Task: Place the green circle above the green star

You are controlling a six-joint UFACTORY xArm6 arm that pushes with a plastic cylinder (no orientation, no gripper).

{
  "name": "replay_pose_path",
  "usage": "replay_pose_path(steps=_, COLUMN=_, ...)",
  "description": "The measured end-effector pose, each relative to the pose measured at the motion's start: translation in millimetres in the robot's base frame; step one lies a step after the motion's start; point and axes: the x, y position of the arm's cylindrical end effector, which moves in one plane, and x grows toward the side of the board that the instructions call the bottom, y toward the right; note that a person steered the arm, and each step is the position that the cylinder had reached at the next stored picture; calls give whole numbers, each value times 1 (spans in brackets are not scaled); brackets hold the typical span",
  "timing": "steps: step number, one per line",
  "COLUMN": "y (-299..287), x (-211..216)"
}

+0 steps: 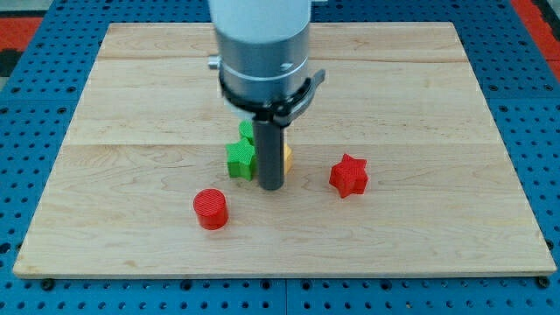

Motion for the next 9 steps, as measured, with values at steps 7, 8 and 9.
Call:
replay_pose_path(steps=7, y=-102, x=-58)
replay_pose_path(steps=8, y=-103, x=-65)
replay_pose_path(steps=9, y=-75, x=-63)
